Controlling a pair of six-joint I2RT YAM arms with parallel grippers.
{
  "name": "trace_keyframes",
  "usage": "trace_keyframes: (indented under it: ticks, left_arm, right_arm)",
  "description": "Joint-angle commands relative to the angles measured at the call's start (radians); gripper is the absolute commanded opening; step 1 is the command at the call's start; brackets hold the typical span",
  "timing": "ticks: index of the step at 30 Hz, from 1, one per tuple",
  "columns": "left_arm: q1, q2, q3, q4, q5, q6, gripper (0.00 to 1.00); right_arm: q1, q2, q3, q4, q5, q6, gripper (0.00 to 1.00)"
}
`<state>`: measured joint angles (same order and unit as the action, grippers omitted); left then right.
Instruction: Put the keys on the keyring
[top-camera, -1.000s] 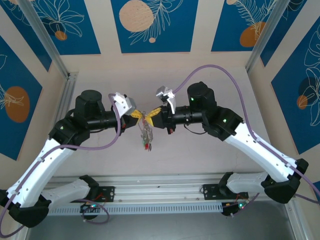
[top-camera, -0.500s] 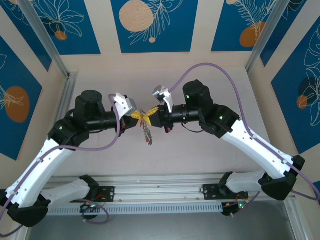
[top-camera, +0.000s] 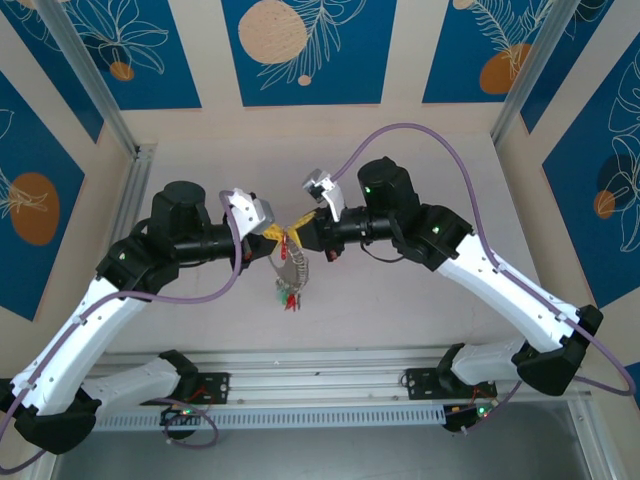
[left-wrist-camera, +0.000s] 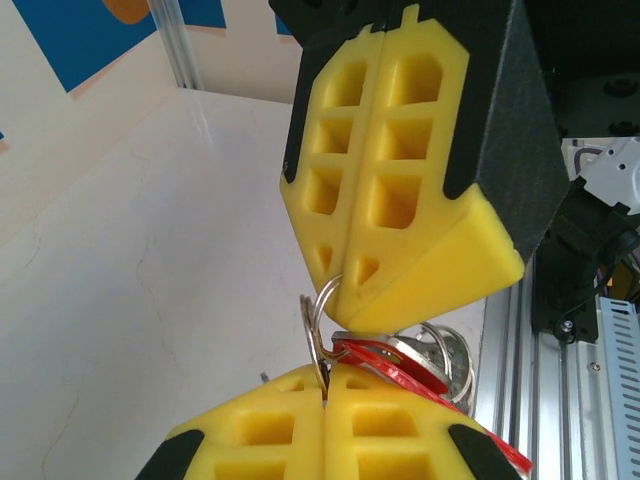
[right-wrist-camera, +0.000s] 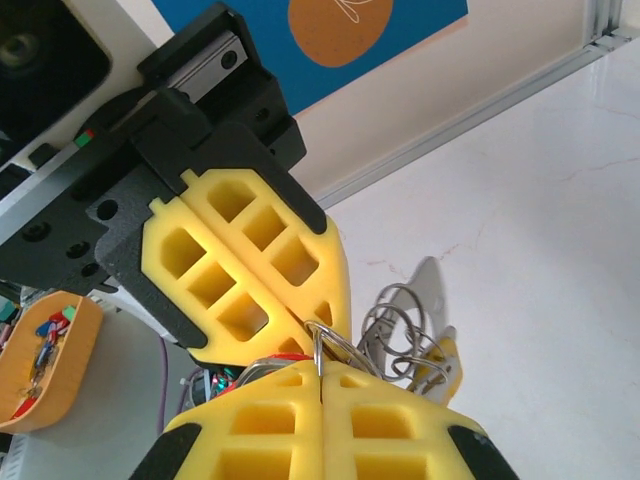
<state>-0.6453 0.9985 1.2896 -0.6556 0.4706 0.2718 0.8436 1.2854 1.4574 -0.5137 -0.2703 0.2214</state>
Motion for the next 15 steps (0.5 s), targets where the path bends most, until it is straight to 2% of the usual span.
trace_keyframes:
  ticks: [1, 15]
  left_arm:
    - [-0.017, -0.021, 0.039, 0.019, 0.019, 0.024, 0.00]
    - [-0.044, -0.024, 0.050, -0.001, 0.004, 0.055, 0.00]
  right_arm:
    - [-0.008, 0.013, 0.039, -0.018, 0.028, 0.012, 0.00]
    - [-0.026, 0.029, 0.072, -0.052, 0.029, 0.043, 0.00]
